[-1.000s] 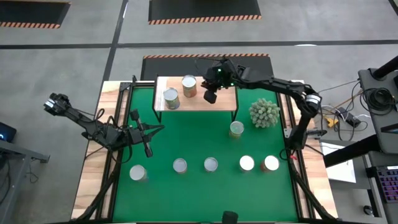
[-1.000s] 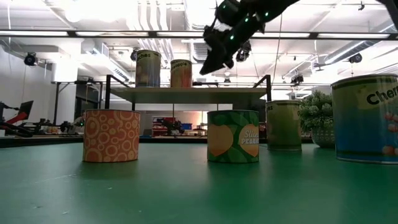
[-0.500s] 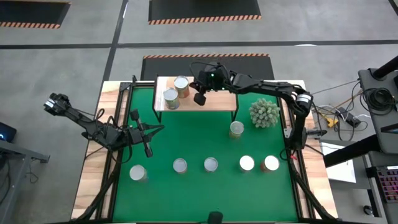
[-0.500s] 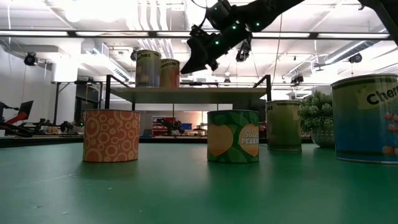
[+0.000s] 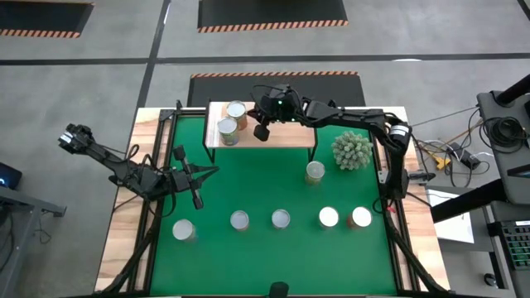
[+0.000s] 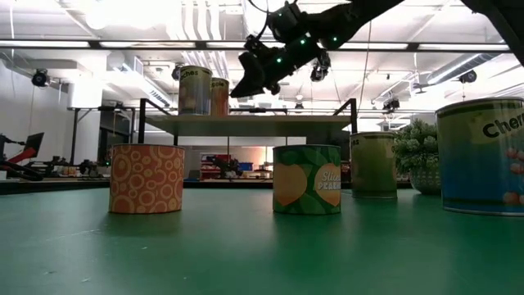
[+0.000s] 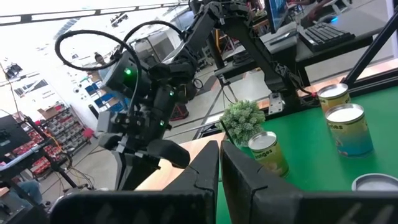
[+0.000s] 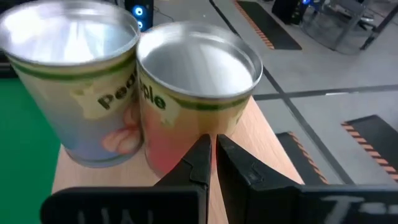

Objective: Pick and place cans onto a shelf
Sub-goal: Put the left canned pineapple on the shelf

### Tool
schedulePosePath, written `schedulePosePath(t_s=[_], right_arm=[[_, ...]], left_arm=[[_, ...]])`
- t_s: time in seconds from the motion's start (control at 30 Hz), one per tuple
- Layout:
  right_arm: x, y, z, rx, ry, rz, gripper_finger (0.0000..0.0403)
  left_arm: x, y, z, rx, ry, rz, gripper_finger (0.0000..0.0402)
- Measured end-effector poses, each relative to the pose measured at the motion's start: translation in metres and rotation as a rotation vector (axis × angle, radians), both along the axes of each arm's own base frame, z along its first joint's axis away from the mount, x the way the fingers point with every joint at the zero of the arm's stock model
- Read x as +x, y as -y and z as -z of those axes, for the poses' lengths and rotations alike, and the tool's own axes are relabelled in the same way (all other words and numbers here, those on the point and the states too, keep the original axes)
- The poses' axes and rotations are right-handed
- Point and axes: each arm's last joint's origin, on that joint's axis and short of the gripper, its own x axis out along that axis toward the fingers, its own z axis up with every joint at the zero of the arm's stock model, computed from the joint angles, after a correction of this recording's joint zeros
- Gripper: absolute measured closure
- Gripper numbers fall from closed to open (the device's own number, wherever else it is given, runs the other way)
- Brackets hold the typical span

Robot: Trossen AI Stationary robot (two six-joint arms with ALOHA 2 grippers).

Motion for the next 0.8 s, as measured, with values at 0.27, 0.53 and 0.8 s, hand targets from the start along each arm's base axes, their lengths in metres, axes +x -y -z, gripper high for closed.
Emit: schedulePosePath(t_s=[0.27, 0.53, 0.8], right_arm=[[0.002, 0.001, -0.006, -0.027, 0.060, 0.005, 0.0390], [0.006, 0.000, 0.003, -0.017, 0.039, -0.006, 0.0390], [0.010, 0.003, 0.003, -0.040, 0.084, -0.005, 0.0390]], left_arm=[[0.000, 0.000, 0.000, -0.001, 0.002, 0.000, 0.0402], [0.000, 0.000, -0.001, -0.002, 0.008, 0.000, 0.0402], [0.000, 0.000, -0.002, -0.001, 0.013, 0.000, 0.0402]])
